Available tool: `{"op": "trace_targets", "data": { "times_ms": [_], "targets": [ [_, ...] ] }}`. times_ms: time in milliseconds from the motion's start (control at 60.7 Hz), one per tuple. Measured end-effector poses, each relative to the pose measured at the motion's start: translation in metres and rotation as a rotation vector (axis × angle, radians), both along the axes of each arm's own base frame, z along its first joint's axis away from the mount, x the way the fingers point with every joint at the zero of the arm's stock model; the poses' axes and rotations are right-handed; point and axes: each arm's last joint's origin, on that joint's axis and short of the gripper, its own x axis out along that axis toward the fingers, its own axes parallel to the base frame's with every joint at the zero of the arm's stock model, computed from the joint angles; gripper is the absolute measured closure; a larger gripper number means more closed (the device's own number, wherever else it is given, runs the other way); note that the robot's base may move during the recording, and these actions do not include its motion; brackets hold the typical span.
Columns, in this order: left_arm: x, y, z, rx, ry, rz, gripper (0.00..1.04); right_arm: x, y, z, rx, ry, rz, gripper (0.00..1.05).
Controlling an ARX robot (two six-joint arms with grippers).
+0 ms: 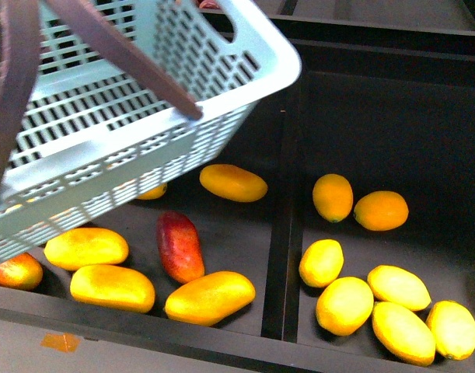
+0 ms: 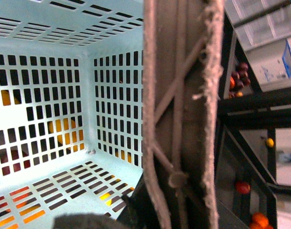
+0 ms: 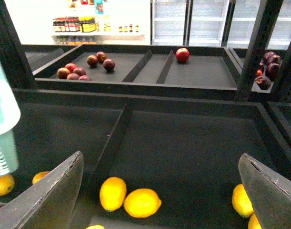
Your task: Pick lemon and mango into basket
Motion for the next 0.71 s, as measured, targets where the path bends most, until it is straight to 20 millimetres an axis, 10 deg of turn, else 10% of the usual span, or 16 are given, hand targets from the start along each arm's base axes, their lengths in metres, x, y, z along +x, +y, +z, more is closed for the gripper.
{"op": "trace_targets", "data": {
  "times_ms": [313, 708],
  "targets": [
    [-0.007, -0.058, 0.004, -0.069, -0.003, -0.21, 1.0, 0.0, 0.0, 0.0, 0.0, 0.0, 0.0, 0.09],
    [-0.013, -0.067, 0.002, -0.074, -0.005, -0.23, 1.0, 0.0, 0.0, 0.0, 0.0, 0.0, 0.0, 0.09]
  ]
}}
